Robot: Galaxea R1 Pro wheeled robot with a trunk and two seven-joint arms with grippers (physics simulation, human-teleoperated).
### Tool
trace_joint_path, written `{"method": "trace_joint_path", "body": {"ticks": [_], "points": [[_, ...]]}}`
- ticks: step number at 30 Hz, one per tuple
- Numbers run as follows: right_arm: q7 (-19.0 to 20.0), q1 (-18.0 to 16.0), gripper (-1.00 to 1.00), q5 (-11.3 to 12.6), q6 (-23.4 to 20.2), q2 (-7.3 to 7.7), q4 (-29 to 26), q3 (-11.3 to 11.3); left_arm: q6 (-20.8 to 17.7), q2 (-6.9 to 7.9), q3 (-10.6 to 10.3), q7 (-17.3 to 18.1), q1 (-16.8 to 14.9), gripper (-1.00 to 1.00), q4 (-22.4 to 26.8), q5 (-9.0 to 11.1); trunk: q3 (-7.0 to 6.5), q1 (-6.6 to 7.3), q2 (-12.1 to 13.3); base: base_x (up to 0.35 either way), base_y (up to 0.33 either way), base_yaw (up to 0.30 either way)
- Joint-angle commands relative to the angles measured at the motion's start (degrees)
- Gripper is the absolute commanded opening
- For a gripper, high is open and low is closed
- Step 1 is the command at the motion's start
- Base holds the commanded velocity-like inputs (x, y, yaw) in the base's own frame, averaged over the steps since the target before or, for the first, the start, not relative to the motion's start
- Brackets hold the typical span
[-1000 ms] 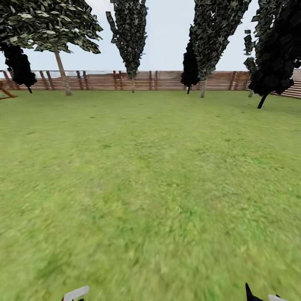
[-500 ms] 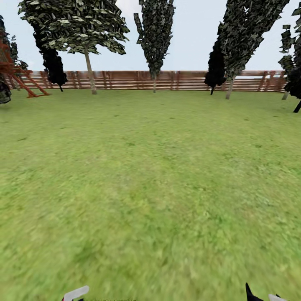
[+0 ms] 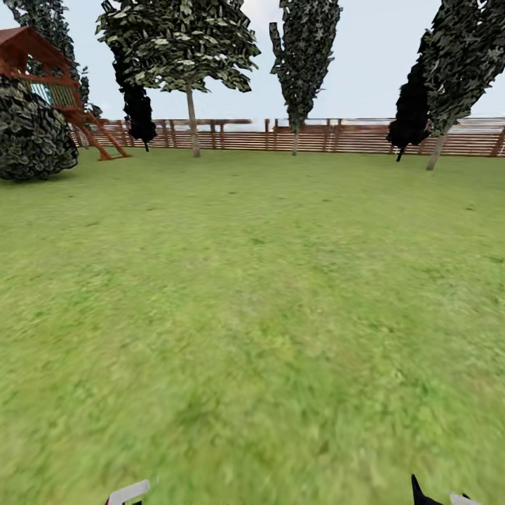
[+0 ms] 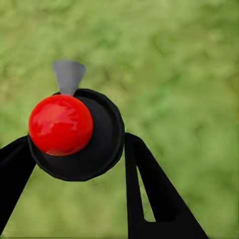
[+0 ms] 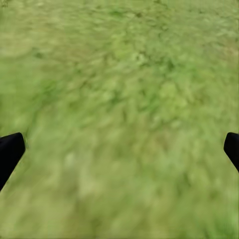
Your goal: In the garden, pick up the pesticide atomizer on the floor and spray pesticide onto both trees until each tree trunk is fully covered.
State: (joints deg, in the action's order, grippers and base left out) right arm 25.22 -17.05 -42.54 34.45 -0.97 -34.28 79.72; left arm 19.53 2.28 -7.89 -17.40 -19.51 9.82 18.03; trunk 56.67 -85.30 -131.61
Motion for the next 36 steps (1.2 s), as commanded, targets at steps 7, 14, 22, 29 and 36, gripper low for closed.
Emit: {"method": "trace_joint_path", "body": {"ticks": [7, 14, 22, 29, 36], "points": [[0.0, 0.0, 1.0, 0.0, 0.0, 0.0, 0.0, 0.0, -0.01, 0.1, 0.06, 0.0, 0.0, -1.0, -0.06, -0.05, 0.0, 0.0, 0.0, 0.0, 0.01, 0.279], [0.02, 0.0, 1.0, -0.08, 0.0, 0.19, -0.08, 0.0, -0.02, 0.18, 0.08, 0.0, 0.0, -1.0, -0.07, -0.01, 0.0, 0.0, 0.0, 0.009, 0.0, 0.185], [0.0, 0.0, 1.0, -0.08, 0.0, 0.33, 0.0, 0.0, -0.02, 0.19, 0.15, 0.0, 0.0, -1.0, -0.07, -0.01, 0.0, 0.0, 0.0, 0.296, 0.036, 0.003], [0.02, 0.0, 1.0, -0.08, 0.27, 0.53, -0.12, 0.01, 1.08, 1.25, 2.55, 0.38, 1.29, -1.0, 0.78, 0.5, 0.0, 0.0, 0.0, 0.318, 0.133, 0.0], [0.09, 0.0, 1.0, -4.81, 2.73, 0.4, 0.16, -0.11, 9.6, 0.98, 1.16, 1.72, 8.6, -1.0, 11.89, -2.27, 0.0, 0.0, 0.0, 0.313, 0.116, 0.0]]}}
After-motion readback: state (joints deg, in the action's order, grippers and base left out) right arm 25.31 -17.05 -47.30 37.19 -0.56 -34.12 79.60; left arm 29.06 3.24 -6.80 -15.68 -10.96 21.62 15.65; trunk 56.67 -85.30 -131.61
